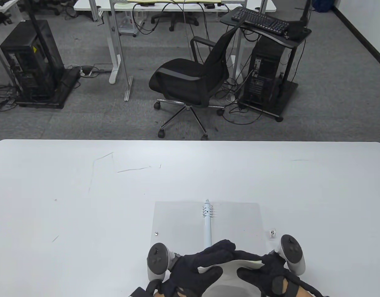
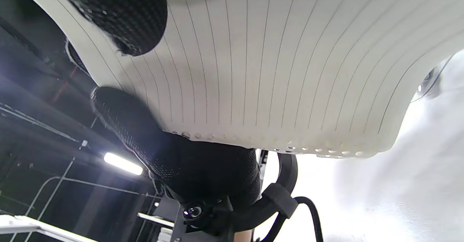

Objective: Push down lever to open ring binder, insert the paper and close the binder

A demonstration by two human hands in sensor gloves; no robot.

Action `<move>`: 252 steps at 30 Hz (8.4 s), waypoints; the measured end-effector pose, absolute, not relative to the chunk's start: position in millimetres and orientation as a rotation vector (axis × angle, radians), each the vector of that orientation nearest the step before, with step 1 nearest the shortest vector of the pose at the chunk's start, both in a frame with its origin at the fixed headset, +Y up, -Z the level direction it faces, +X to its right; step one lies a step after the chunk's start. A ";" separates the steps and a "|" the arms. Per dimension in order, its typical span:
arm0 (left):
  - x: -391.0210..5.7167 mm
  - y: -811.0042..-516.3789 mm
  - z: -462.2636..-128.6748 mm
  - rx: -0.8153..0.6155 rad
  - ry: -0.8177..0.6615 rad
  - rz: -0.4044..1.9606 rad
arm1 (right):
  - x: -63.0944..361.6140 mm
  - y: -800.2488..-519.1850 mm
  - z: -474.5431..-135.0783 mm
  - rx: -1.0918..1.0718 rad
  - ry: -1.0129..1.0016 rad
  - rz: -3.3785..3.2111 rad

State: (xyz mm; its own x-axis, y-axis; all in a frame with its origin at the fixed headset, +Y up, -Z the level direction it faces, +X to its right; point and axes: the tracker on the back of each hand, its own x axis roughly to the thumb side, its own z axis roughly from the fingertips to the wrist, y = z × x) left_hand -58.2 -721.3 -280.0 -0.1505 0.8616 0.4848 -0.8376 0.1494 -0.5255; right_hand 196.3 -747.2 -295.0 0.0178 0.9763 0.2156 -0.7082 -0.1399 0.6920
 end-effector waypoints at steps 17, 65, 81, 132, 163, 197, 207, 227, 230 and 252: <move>-63.9 -765.2 -303.3 -0.198 -0.675 1.475 | 202.7 -767.7 -303.0 0.683 0.506 1.829; -88.6 -696.3 -302.1 -0.358 -0.461 0.860 | 254.7 -675.4 -313.1 0.496 0.077 1.941; -79.5 -751.5 -310.0 -0.611 -0.856 1.302 | 271.1 -752.1 -305.9 0.403 0.269 1.553; -72.6 -772.0 -296.0 -0.570 -0.876 1.068 | 251.0 -776.7 -306.0 0.633 0.479 1.640; -72.0 -760.6 -293.3 -0.468 -0.862 1.176 | 243.9 -770.9 -301.8 0.665 0.454 1.626; -79.6 -760.1 -295.5 -0.432 -0.662 1.672 | 249.5 -756.8 -303.4 0.671 0.350 1.378; -71.8 -764.2 -287.0 -0.515 -0.522 1.976 | 226.2 -761.4 -295.2 0.540 0.429 0.960; -66.5 -778.3 -284.5 -0.749 -0.413 1.793 | 242.1 -776.3 -300.8 0.273 0.354 1.121; -83.0 -770.0 -293.4 -0.716 -0.460 1.786 | 247.4 -770.9 -301.8 0.312 0.407 1.151; -53.7 -769.6 -278.6 -0.744 -0.581 1.720 | 212.7 -766.9 -287.2 0.505 0.661 1.391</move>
